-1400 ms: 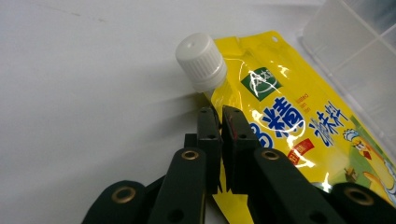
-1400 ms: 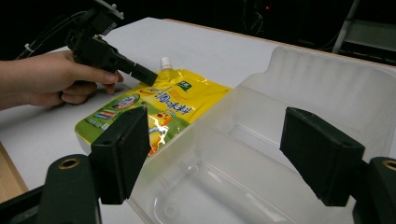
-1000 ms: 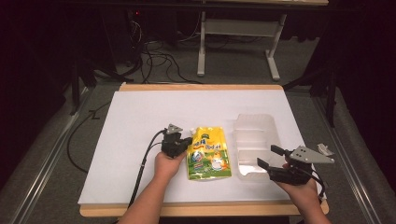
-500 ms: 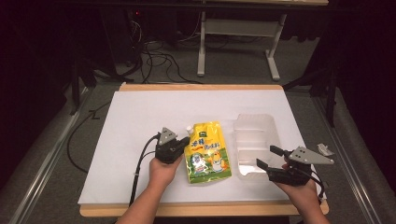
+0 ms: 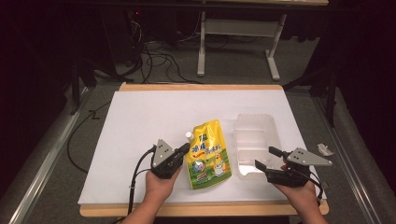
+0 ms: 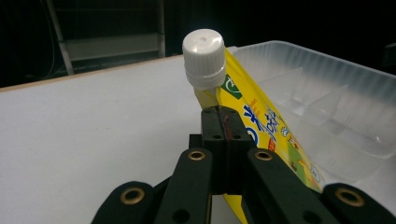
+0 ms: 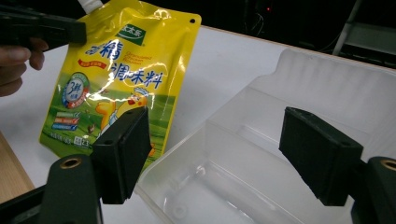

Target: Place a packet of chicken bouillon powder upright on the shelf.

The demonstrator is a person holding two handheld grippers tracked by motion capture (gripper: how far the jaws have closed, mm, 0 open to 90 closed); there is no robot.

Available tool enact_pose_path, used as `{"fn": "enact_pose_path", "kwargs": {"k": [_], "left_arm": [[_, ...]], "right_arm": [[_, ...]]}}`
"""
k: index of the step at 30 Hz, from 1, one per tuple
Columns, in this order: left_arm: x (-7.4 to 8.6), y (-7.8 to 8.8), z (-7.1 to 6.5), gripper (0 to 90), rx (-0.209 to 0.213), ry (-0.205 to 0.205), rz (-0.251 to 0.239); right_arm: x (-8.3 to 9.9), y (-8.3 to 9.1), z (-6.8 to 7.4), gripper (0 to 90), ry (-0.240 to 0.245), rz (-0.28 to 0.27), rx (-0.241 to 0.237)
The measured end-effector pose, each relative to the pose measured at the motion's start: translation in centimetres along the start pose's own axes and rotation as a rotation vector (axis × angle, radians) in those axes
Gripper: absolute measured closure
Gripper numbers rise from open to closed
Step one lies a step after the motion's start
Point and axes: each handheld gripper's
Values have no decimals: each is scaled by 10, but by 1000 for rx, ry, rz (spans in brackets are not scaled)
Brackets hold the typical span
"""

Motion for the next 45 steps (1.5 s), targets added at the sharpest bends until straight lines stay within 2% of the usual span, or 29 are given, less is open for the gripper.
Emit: {"fn": "enact_pose_path", "kwargs": {"k": [2, 6, 8, 14, 16, 20, 24, 26, 30, 34, 39, 42, 45], "left_arm": [[-2, 5, -4, 900, 7, -3, -18], [-6, 10, -12, 900, 18, -48, -41], [-8, 12, -15, 900, 26, -57, -52], [-11, 15, -20, 900, 39, -77, -66], [-12, 16, -22, 900, 43, -78, -73], [-14, 17, -25, 900, 52, -91, -84], [-16, 21, -30, 900, 63, -116, -95], [-17, 22, -33, 900, 67, -134, -102], [-18, 25, -37, 900, 80, -161, -111], [-18, 27, -39, 900, 93, -170, -118], [-18, 27, -37, 900, 95, -175, -109], [-18, 27, -36, 900, 95, -175, -108], [-17, 27, -34, 900, 91, -173, -100]], "right_arm": [[0, 1, 2, 253, 2, -2, 1], [-2, 1, 7, 252, 8, -4, 5], [-3, 0, 9, 248, 14, -4, -5], [-12, -4, 21, 228, 16, -8, -31], [-17, -6, 26, 218, 4, -14, -44], [-30, -19, 36, 198, -1, -7, -84], [-42, -38, 42, 174, -20, 28, -137], [-46, -45, 44, 169, -12, 37, -136], [-51, -59, 40, 155, -39, 68, -146], [-52, -70, 36, 156, -66, 94, -157], [-51, -83, 40, 179, -74, 165, -185], [-51, -85, 44, 250, -72, 172, -210], [-52, -85, 45, 316, -75, 178, -200]]}}
Point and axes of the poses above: each handheld gripper's, and its own axes: y roughly backward along the jaws, x roughly out of its underside, z roughly to its left, and after that the axes turned 8 degrees about -y, right-handed
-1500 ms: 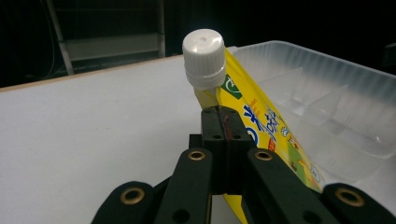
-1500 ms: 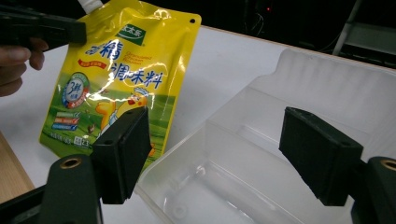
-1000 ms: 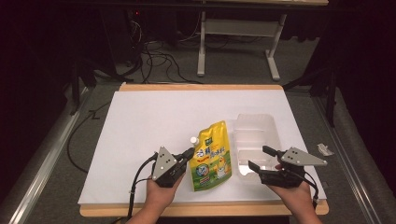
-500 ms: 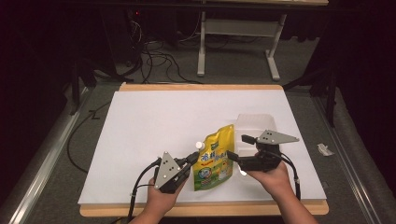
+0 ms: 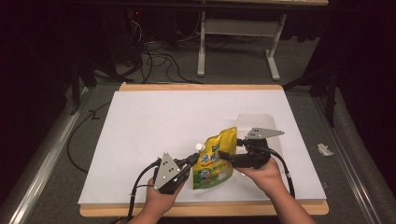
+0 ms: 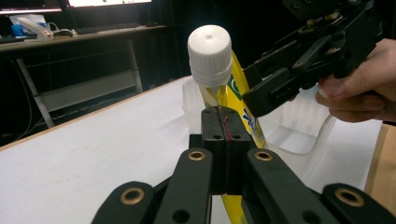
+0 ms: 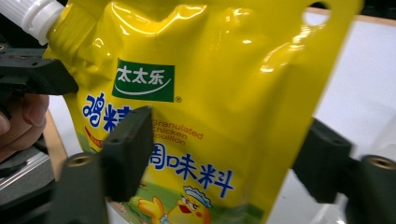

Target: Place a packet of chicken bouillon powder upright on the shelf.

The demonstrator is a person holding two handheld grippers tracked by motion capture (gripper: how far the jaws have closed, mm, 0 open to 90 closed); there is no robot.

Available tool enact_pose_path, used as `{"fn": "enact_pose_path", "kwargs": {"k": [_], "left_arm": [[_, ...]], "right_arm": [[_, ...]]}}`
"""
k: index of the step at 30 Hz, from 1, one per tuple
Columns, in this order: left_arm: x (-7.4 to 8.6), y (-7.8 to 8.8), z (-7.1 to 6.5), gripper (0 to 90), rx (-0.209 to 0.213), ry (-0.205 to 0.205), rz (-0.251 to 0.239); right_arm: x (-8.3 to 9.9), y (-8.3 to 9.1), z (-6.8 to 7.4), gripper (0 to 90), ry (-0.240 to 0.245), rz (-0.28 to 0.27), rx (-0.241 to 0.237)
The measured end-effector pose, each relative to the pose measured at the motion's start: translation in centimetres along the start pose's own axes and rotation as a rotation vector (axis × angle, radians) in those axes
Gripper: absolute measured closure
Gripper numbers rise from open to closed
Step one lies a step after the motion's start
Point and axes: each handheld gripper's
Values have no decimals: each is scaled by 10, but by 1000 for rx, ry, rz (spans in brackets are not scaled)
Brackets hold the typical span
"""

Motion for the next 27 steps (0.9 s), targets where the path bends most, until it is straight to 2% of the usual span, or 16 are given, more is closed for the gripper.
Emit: {"fn": "enact_pose_path", "kwargs": {"k": [3, 5, 7, 9, 10, 15, 21, 24, 27], "left_arm": [[0, 1, 4, 900, -19, 13, 1], [0, 3, 9, 900, -37, 26, -2], [1, 4, 16, 900, -52, 43, -2], [3, 4, 22, 900, -65, 58, 1], [4, 4, 24, 900, -70, 63, 0], [9, 3, 35, 900, -90, 84, 7], [14, 0, 39, 894, -88, 90, 30], [16, -2, 38, 892, -77, 83, 57], [17, -3, 37, 892, -66, 83, 56]], "right_arm": [[1, 5, -1, 478, -3, -26, 13], [3, 10, 1, 627, 19, -58, 35], [5, 14, 3, 758, 39, -84, 32], [7, 16, 8, 840, 59, -100, 32], [8, 17, 12, 868, 83, -109, 41], [13, 21, 27, 900, 140, -154, 25], [20, 24, 42, 900, 194, -174, 2], [24, 25, 45, 900, 200, -168, 4], [29, 25, 43, 900, 195, -164, -4]]}}
Point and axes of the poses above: each handheld gripper's, and its own axes: y roughly backward along the jaws, x roughly out of its underside, z roughly to its left, and after that the axes turned 8 degrees about -y, right-handed
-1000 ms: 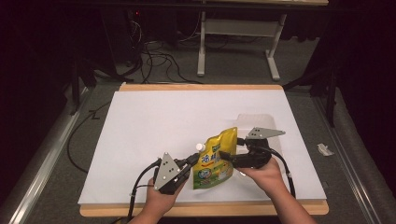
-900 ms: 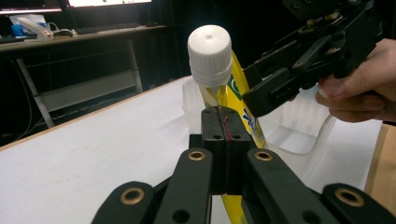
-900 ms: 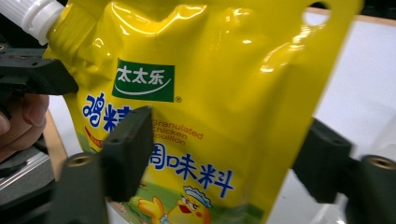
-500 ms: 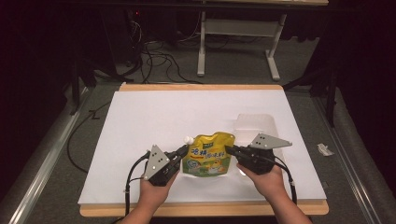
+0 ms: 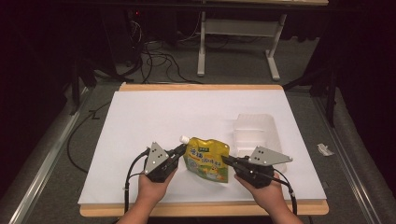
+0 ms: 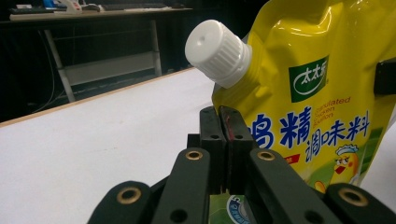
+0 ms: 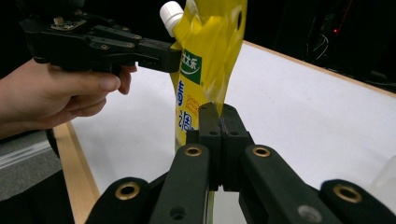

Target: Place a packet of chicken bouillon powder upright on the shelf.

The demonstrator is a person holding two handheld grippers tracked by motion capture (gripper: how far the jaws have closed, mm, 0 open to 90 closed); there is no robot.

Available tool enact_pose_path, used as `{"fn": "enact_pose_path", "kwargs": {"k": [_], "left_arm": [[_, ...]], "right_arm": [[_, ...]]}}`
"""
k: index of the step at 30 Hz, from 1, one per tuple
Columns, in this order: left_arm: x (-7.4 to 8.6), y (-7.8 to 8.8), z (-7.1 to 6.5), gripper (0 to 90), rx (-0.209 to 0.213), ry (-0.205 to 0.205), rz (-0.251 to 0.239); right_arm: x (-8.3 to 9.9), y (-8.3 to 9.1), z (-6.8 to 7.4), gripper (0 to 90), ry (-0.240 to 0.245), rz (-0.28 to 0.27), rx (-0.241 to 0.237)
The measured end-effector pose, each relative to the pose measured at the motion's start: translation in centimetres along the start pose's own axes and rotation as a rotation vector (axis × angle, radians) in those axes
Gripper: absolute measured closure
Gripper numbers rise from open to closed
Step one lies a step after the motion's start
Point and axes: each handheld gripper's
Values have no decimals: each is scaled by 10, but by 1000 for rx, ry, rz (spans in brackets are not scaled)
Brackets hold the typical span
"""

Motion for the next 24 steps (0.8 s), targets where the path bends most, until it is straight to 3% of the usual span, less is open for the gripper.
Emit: {"fn": "enact_pose_path", "kwargs": {"k": [2, 4, 9, 12, 14, 17, 24], "left_arm": [[0, 0, -1, 890, 4, 0, 0], [-1, 0, -2, 886, 9, -1, -2], [-1, 0, -2, 855, 9, 12, -1], [-1, 0, -1, 829, 11, 19, 4], [-1, 0, -1, 815, 9, 23, 9], [1, -1, 2, 756, 12, 38, 21], [5, 1, 9, 593, 2, 82, 56]], "right_arm": [[2, 2, -1, 900, -5, -3, -10], [5, 1, -3, 830, -26, 1, -35], [10, -14, -4, 753, -54, 60, -62], [14, -26, -1, 769, -52, 110, -57], [17, -31, 1, 830, -39, 122, -51], [17, -31, 2, 872, -30, 115, -46], [16, -28, -3, 898, -61, 84, -46]]}}
Point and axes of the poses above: each handheld gripper's, and its own axes: y roughly backward along the jaws, x roughly out of its underside, z roughly to its left, and after that the axes turned 8 degrees about -y, right-handed
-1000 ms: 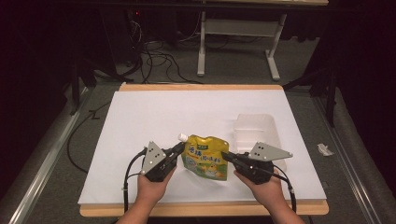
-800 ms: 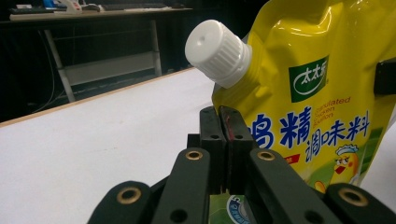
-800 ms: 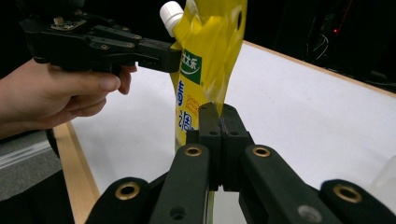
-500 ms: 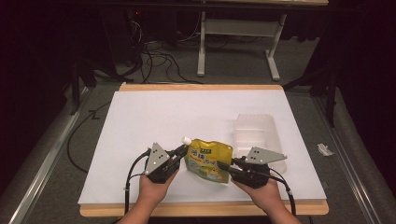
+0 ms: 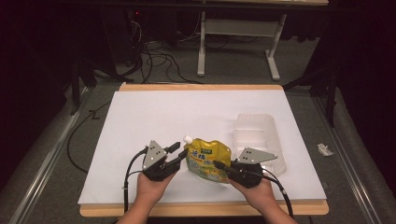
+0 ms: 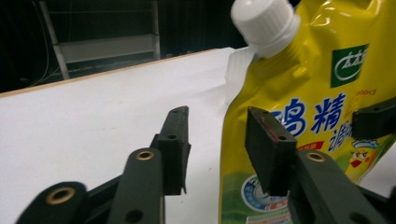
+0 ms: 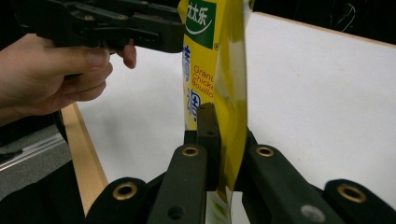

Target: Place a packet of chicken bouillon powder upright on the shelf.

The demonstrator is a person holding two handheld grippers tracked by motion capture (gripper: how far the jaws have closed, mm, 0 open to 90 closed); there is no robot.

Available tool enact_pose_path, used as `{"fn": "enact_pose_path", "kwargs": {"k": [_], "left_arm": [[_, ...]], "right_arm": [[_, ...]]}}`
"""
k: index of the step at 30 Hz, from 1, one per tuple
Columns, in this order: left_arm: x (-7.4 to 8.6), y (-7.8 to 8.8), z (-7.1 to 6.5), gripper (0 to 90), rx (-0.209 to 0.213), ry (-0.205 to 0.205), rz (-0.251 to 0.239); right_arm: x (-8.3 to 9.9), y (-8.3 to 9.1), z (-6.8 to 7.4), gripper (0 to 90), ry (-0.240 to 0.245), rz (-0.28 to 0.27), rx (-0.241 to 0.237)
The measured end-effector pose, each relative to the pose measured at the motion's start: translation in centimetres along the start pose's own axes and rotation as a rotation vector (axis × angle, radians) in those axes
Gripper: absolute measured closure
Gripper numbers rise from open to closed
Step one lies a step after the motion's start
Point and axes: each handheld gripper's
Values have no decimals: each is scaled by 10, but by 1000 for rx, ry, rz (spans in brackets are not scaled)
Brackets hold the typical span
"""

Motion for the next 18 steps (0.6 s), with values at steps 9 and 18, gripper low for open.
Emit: {"fn": "enact_pose_path", "kwargs": {"k": [9, 18], "left_arm": [[12, 14, 5, 513, -18, -7, 84], [23, 17, 24, 417, -44, 43, 90]], "right_arm": [[-4, 10, -1, 900, -4, -47, -1], [-12, 14, 3, 900, 28, -69, -21]]}}
Point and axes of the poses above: each handheld gripper's, and its own axes: y roughly backward along the jaws, x roughly out of its underside, z roughly to its left, and after that the axes turned 8 degrees about -y, right-handed
